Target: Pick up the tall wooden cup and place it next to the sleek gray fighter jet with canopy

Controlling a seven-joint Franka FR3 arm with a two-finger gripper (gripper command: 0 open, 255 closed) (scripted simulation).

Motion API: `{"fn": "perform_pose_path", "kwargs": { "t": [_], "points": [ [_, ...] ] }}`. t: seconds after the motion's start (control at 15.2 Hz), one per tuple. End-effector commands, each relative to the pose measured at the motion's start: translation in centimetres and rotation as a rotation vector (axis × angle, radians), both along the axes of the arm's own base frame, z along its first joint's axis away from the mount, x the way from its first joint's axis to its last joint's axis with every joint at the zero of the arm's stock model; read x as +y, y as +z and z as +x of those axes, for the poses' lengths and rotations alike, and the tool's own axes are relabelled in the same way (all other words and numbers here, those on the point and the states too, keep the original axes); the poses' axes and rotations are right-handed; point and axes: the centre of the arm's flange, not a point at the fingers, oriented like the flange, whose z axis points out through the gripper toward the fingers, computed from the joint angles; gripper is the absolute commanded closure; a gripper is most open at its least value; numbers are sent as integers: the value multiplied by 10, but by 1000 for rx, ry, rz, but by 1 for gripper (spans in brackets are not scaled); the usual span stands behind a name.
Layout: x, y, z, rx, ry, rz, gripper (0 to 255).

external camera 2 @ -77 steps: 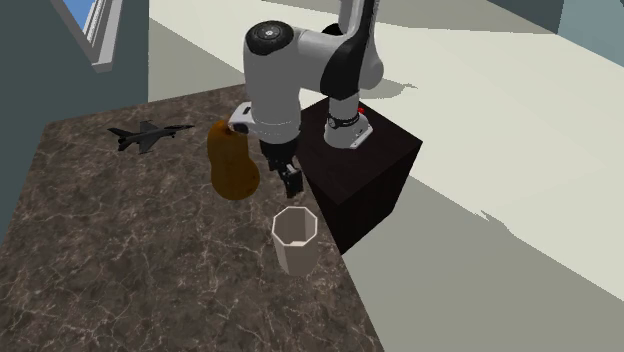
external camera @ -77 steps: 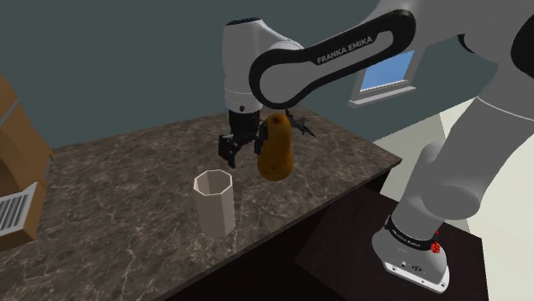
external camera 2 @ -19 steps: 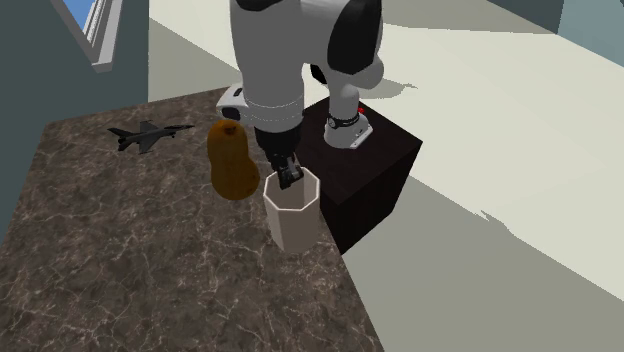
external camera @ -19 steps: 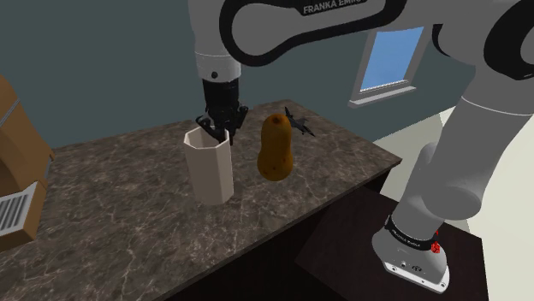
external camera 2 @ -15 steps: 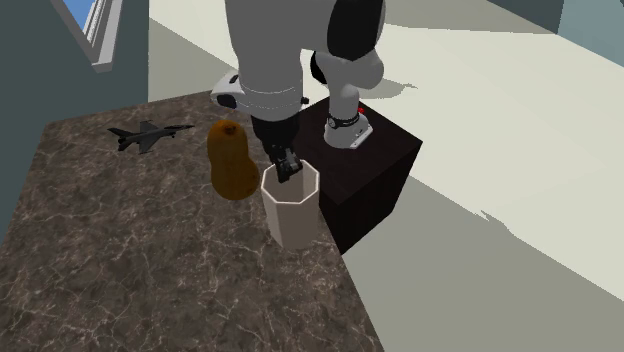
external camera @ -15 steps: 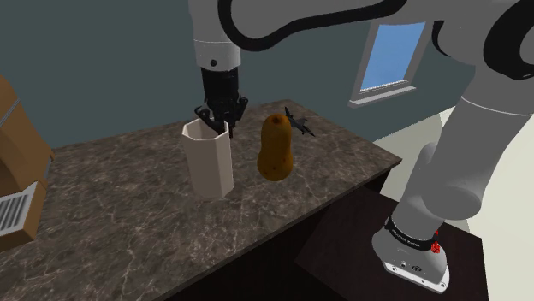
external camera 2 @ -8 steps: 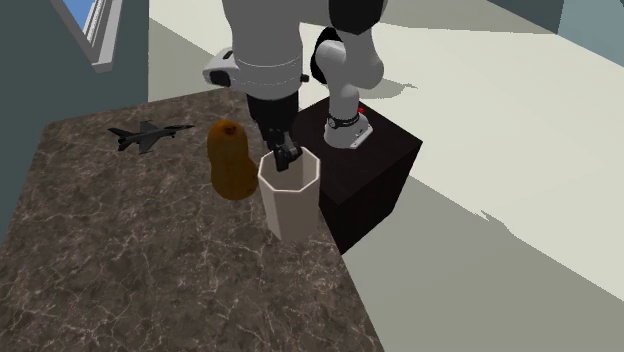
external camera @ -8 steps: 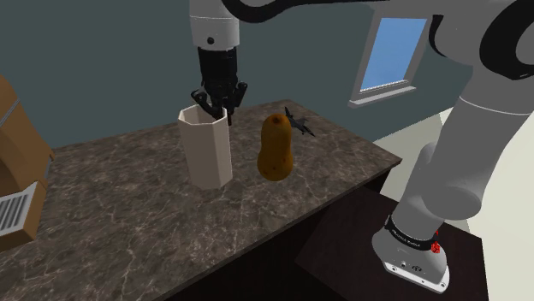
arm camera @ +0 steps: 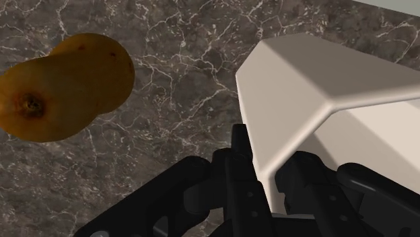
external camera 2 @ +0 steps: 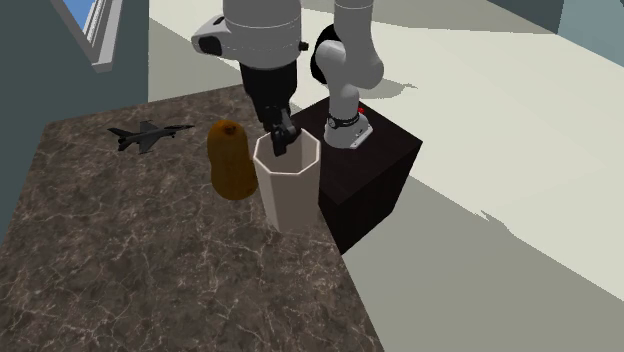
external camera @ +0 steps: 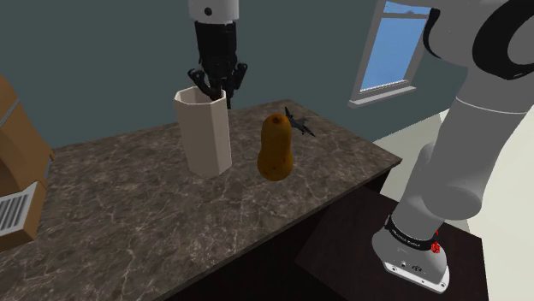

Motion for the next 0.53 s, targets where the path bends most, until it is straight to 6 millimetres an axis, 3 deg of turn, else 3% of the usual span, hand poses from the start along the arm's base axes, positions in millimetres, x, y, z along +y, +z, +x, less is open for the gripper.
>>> {"fn": "perform_pose_path", "kwargs": {
  "t": [0.0,0.46],
  "points": [
    [0,7,-1,0,0,0,255],
    [-91,7,-14,0,0,0,255]
  ]
}}
